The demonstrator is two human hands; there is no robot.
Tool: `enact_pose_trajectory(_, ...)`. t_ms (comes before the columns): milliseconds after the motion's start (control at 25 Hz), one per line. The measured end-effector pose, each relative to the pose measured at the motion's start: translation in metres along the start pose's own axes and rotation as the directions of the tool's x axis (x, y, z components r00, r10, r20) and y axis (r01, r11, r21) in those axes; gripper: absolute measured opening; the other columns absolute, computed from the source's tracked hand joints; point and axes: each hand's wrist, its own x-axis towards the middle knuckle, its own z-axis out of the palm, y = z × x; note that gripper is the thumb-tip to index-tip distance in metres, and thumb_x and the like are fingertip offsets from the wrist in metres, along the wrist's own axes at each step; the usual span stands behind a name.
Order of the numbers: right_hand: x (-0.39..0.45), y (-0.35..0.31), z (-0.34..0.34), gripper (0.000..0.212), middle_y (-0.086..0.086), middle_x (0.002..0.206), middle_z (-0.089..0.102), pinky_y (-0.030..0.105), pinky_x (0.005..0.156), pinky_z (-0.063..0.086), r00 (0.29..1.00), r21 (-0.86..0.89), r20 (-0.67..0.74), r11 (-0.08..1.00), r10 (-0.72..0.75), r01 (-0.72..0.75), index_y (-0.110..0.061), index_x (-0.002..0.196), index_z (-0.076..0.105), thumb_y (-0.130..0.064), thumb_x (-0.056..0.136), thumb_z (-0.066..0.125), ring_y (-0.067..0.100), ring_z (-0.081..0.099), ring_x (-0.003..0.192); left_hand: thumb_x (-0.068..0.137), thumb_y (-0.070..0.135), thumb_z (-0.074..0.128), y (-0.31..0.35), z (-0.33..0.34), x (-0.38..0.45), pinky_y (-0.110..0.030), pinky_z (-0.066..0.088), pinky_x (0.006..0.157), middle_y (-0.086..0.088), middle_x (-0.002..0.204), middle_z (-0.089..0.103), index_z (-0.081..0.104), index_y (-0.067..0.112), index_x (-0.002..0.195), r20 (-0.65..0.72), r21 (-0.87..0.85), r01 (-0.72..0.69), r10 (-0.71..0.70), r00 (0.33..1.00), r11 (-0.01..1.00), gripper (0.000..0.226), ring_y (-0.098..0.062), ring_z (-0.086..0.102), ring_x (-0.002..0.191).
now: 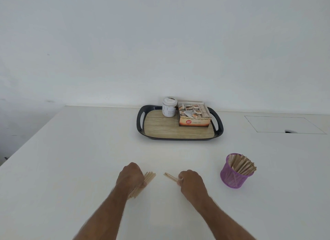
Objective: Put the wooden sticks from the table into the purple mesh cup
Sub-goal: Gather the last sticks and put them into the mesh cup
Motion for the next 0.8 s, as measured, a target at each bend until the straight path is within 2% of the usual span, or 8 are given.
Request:
enact_pose_trajectory(120, -0.006, -0.002, 0.004, 0.022, 0.000, 0.102, 0.057, 0.031, 0.075, 0.042, 0.998, -0.110, -0.049, 0.993, -0.042, 0.036, -0.016, 0.100, 0.064, -0.010, 0.093, 0.044, 0.021, 0.051, 0.096, 0.073, 0.017, 0.083, 0.000, 0.001, 0.001, -0.031, 0.058, 0.084, -0.006, 0.102, 0.076, 0.075, 0.012, 0.097, -0.009, -0.003, -0.013, 0.013, 1.000, 1.000, 0.025, -0.025, 0.071, 0.098)
enact_pose_trajectory(200, -0.006, -0.002, 0.006, 0.017, -0.001, 0.105, 0.055, 0.031, 0.074, 0.037, 0.999, -0.112, -0.045, 0.994, -0.011, 0.006, -0.017, 0.102, 0.060, -0.014, 0.094, 0.045, 0.021, 0.050, 0.100, 0.073, 0.015, 0.082, 0.000, 0.002, 0.000, -0.030, 0.056, 0.083, -0.006, 0.102, 0.076, 0.075, 0.013, 0.094, -0.012, -0.006, -0.020, 0.020, 1.000, 1.000, 0.022, -0.025, 0.071, 0.098)
enact_pose_trajectory(320, -0.006, -0.003, 0.006, 0.017, -0.001, 0.113, 0.053, 0.032, 0.079, 0.036, 0.999, -0.103, -0.022, 0.993, 0.049, -0.051, -0.018, 0.109, 0.055, -0.023, 0.097, 0.045, 0.021, 0.048, 0.106, 0.073, 0.013, 0.080, -0.001, 0.003, -0.002, -0.030, 0.056, 0.081, -0.005, 0.101, 0.076, 0.072, 0.017, 0.085, -0.024, -0.005, -0.039, 0.039, 0.999, 0.999, 0.015, -0.025, 0.070, 0.097)
enact_pose_trajectory(560, -0.004, -0.006, 0.007, 0.022, 0.003, 0.118, 0.053, 0.033, 0.086, 0.038, 0.997, -0.171, 0.013, 0.983, 0.077, -0.074, -0.015, 0.115, 0.052, -0.018, 0.093, 0.047, 0.022, 0.049, 0.109, 0.070, 0.011, 0.075, -0.003, 0.004, -0.008, -0.029, 0.056, 0.076, -0.003, 0.093, 0.076, 0.069, 0.018, 0.074, -0.055, -0.031, -0.065, 0.063, 0.996, 0.997, 0.011, -0.022, 0.071, 0.088)
enact_pose_trajectory(640, -0.003, -0.003, 0.004, 0.021, 0.003, 0.117, 0.054, 0.033, 0.086, 0.040, 0.996, -0.144, 0.018, 0.986, 0.082, -0.078, -0.015, 0.114, 0.052, -0.018, 0.094, 0.045, 0.022, 0.050, 0.108, 0.068, 0.013, 0.074, -0.003, 0.001, -0.008, -0.028, 0.053, 0.069, -0.005, 0.086, 0.077, 0.073, 0.013, 0.076, -0.069, -0.050, -0.084, 0.081, 0.994, 0.995, 0.008, -0.020, 0.070, 0.079)
enact_pose_trajectory(720, -0.003, 0.001, -0.003, 0.017, 0.003, 0.112, 0.057, 0.033, 0.082, 0.041, 0.995, -0.081, 0.027, 0.993, 0.093, -0.090, -0.014, 0.110, 0.052, -0.017, 0.095, 0.045, 0.022, 0.052, 0.104, 0.069, 0.016, 0.079, -0.001, -0.005, -0.008, -0.025, 0.049, 0.064, -0.004, 0.082, 0.077, 0.074, 0.016, 0.074, -0.077, -0.064, -0.101, 0.096, 0.992, 0.993, 0.007, -0.019, 0.069, 0.074)
enact_pose_trajectory(800, -0.002, 0.005, -0.011, 0.008, 0.001, 0.099, 0.060, 0.031, 0.073, 0.042, 0.995, 0.047, 0.009, 0.994, 0.098, -0.098, -0.015, 0.101, 0.049, -0.013, 0.094, 0.046, 0.021, 0.056, 0.090, 0.072, 0.015, 0.082, 0.002, -0.011, -0.007, -0.023, 0.048, 0.059, -0.002, 0.078, 0.076, 0.072, 0.019, 0.069, -0.093, -0.100, -0.117, 0.108, 0.990, 0.988, 0.011, -0.017, 0.070, 0.071)
